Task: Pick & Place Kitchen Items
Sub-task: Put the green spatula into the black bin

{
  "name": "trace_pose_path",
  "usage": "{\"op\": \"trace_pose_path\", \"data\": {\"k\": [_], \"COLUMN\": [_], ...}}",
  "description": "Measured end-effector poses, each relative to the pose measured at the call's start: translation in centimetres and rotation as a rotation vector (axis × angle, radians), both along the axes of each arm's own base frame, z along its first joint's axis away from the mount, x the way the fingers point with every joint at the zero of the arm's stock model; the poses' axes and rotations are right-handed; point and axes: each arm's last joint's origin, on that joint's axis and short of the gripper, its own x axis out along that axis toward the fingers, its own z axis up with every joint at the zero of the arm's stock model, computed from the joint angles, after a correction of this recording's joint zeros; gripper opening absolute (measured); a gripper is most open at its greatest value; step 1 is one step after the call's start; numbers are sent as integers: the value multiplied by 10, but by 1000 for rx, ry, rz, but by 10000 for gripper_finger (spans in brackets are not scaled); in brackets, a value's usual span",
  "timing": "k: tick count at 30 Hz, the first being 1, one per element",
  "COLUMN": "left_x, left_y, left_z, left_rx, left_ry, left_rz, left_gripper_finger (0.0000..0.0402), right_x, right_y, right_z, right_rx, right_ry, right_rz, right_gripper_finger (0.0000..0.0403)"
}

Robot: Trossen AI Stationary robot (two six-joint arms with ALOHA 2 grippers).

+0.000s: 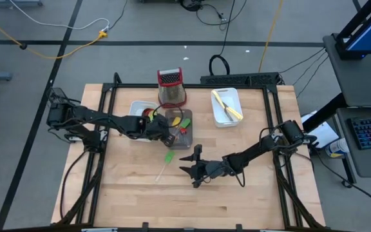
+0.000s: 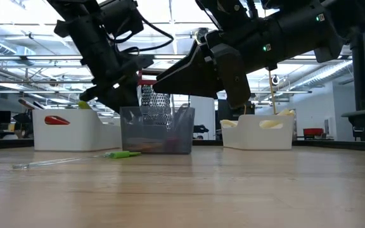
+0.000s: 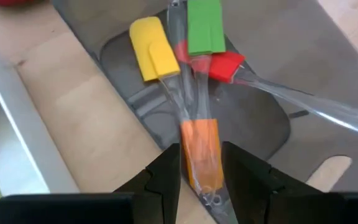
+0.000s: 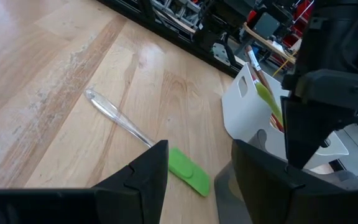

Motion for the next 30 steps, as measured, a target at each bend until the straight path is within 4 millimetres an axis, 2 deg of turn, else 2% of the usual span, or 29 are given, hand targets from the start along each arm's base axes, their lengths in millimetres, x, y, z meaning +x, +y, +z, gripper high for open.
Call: {"op": "trace_pose_path", "data": {"k": [6, 12, 19, 24, 30], "left_x": [0, 0, -6, -13, -27], "left_y": [-5, -25, -70, -108, -143], "left_z": [4, 26, 42, 40, 37], "left_rx": [33, 83, 228, 312, 366], "left_ry": [-9, -138, -220, -240, -279], "left_rz": [-63, -180, -294, -374, -354], "left_gripper_finger": [118, 118, 118, 118, 118], "right_x": [0, 0, 1, 3, 4], "right_y": [0, 0, -5, -14, -19], "right_z": [0, 0, -2, -5, -5], "right_rx": [1, 2, 33, 109, 132], "right_ry": [0, 0, 12, 24, 19], "right_rz": [0, 0, -22, -74, -94], "right_gripper_finger": [169, 169, 169, 169, 169]}}
